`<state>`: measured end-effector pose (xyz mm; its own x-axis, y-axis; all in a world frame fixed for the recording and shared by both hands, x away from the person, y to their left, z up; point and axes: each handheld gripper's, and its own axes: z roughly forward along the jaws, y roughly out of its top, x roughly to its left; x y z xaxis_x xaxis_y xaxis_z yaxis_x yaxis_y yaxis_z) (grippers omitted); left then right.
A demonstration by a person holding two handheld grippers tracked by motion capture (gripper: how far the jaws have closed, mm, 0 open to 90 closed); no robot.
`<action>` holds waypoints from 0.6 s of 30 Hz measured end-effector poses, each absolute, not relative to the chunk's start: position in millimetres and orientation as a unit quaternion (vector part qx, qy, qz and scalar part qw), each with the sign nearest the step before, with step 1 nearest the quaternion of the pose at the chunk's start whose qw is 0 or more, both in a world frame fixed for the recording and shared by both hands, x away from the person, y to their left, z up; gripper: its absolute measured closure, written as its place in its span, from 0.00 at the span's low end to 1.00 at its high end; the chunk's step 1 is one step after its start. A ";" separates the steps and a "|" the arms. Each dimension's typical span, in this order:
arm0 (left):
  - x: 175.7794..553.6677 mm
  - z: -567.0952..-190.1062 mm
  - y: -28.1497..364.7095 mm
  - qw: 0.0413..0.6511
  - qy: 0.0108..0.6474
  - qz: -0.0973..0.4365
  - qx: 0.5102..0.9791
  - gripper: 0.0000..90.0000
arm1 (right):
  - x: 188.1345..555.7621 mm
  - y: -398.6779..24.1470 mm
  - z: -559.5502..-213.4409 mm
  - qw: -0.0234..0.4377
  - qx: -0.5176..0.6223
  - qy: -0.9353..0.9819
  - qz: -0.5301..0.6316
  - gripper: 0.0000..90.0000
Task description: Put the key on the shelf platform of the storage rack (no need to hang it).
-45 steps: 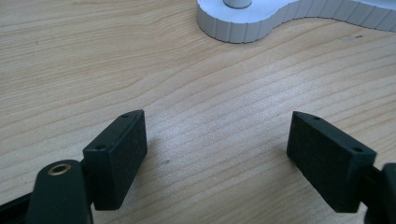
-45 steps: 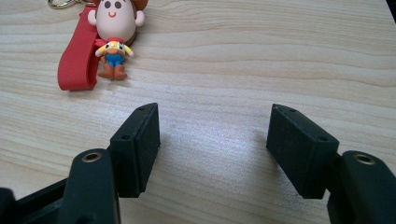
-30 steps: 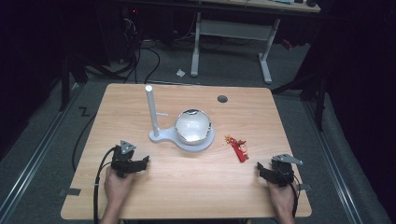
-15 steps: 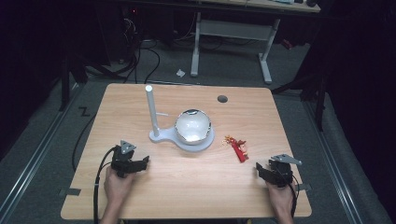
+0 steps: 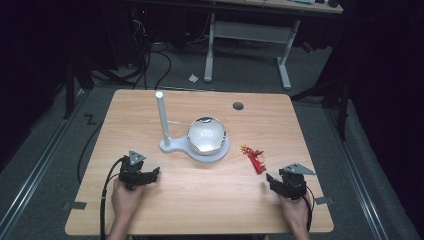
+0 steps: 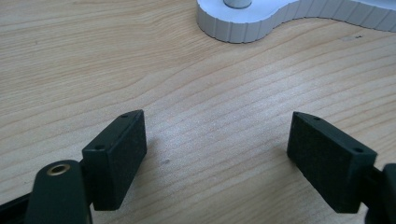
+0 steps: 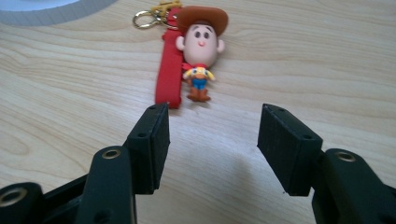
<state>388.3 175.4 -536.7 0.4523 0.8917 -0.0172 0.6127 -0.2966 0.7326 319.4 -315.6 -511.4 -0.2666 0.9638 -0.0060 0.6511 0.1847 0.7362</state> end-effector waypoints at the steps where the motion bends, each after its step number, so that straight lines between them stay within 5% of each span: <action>1: 388.3 -536.7 175.4 0.345 0.483 0.203 0.779 0.23 | 320.1 -311.5 -510.2 0.245 0.548 0.733 0.320 0.49; 18: 388.3 -536.7 175.4 0.345 0.483 0.202 0.779 0.23 | 334.1 -290.0 -505.1 0.241 0.527 0.747 0.326 0.46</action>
